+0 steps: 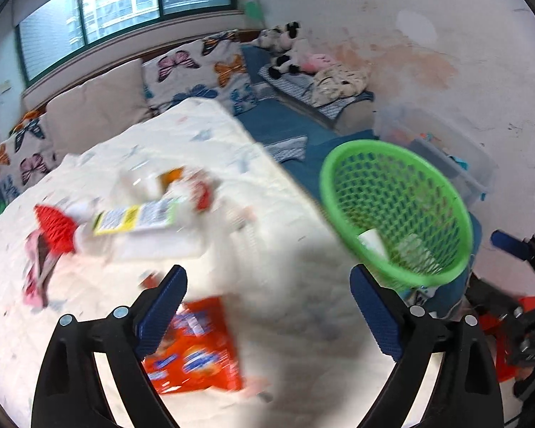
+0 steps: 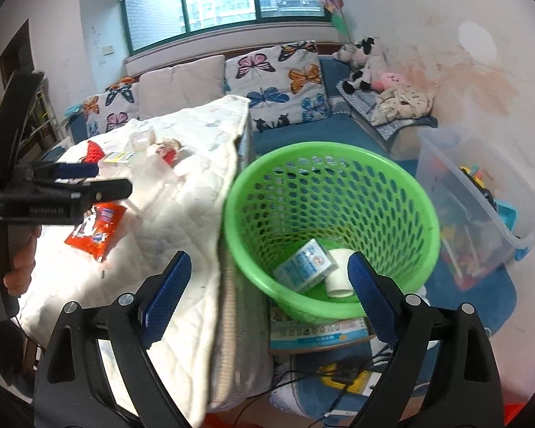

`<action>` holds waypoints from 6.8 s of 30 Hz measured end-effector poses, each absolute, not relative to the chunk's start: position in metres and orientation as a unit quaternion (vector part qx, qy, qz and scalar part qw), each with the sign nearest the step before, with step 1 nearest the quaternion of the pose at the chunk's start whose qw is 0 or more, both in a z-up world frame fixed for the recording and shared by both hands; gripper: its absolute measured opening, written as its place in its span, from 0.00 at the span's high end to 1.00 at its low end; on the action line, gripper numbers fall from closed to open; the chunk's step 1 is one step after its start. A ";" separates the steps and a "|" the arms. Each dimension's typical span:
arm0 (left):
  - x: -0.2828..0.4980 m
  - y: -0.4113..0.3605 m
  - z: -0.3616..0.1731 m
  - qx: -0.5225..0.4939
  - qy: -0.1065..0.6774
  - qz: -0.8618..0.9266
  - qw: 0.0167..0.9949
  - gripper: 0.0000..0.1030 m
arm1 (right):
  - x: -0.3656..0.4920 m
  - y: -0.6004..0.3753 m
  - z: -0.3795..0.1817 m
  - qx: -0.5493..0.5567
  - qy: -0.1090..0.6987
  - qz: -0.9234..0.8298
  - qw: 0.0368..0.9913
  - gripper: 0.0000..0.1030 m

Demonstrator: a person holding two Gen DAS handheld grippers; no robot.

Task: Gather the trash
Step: 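Release the milk carton into the green basket with the left gripper, then move both grippers back over the bed toward the wrapper and plastic tray, then grasp the orange snack wrapper with the left gripper while the right grasps the clear plastic tray, then carry the wrapper and tray over the green basket and open both grippers, then move both grippers back over the bed toward the clear bottle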

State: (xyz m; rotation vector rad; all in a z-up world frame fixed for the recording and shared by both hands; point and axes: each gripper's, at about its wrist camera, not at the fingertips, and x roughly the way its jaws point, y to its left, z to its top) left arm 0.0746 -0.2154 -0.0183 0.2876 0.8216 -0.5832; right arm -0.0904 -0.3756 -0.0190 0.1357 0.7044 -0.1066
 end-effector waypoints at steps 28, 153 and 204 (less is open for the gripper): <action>0.102 -0.044 -0.022 0.021 0.417 -0.142 0.898 0.12 | 0.015 -0.268 -0.018 -0.010 0.374 0.151 0.915 0.12; 0.112 -0.338 -0.030 0.099 0.433 -0.423 0.790 0.90 | -0.047 -0.485 -0.048 0.197 0.377 -0.101 0.899 0.30; 0.132 -0.090 -0.021 0.011 0.422 -0.221 0.879 0.22 | 0.020 -0.317 0.003 0.075 0.376 0.089 0.919 0.22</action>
